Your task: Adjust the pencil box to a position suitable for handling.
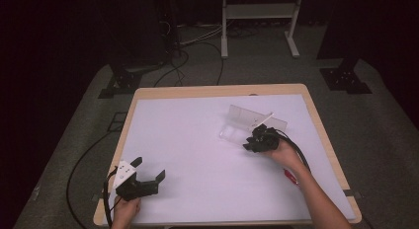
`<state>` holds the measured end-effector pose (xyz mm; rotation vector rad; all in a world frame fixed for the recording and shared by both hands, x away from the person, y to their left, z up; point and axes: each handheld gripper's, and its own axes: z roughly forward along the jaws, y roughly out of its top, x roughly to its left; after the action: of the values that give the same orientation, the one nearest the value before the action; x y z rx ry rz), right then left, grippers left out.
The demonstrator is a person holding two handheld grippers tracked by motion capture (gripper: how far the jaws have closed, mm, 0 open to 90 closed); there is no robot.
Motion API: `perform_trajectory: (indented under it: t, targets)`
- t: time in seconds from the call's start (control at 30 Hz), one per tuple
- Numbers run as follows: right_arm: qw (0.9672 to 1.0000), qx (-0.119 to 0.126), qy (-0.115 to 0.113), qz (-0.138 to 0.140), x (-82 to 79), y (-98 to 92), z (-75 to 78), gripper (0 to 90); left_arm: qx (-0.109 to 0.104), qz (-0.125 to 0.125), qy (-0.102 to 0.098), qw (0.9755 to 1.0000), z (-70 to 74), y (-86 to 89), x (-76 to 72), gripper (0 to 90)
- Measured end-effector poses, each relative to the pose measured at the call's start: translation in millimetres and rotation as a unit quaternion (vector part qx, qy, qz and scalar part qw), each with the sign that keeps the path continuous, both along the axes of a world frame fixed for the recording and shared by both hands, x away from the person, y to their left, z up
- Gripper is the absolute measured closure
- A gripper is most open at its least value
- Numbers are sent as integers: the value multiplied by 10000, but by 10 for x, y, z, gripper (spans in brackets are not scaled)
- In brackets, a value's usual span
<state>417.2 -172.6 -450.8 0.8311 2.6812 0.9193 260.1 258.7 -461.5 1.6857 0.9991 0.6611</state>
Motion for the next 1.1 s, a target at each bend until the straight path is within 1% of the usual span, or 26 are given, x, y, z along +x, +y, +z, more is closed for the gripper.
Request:
perform_trajectory:
  t: [0.1, 0.23, 0.37, 0.53, 0.6, 0.73, 0.8, 0.87, 0.93, 1.03, 1.1]
  targets:
    - [10000, -64, -1, 28, 1, 6, -17, 695, -1, -2, -8, 10000, -1, -3, 0, 0]
    - [9999, -111, 5, 77, -6, 24, -37, 760, -15, 3, -6, 10000, -1, -4, 1, 0]
    - [9998, -159, -42, 107, -6, 49, -48, 803, -16, 5, -1, 10000, -1, -2, 1, 0]
    - [9998, -182, -38, 106, -15, 54, -49, 821, -3, 3, 9, 10000, 0, 0, 2, 0]
    - [9995, -235, -131, 184, -17, 58, -46, 829, -3, 4, 10, 10000, 0, 1, 2, 0]
    - [9990, -264, -234, 278, -33, 81, -30, 851, -21, 9, 9, 10000, -1, -2, 5, 0]
    - [9988, -287, -290, 280, -49, 92, -18, 853, -20, 14, 8, 10000, -1, -3, 3, 0]
    - [9983, -321, -335, 345, -53, 93, -15, 856, -10, 11, 10, 10000, 0, -2, 3, 0]
    - [9982, -343, -338, 367, -60, 92, -10, 858, -15, 11, 14, 10000, 0, -3, 4, 0]
    - [9976, -417, -399, 380, -73, 93, -8, 860, -1, 7, 15, 10000, 0, 0, 5, 0]
    - [9968, -469, -500, 412, -78, 90, 2, 860, -2, 5, 21, 10000, 0, 0, 6, 0]
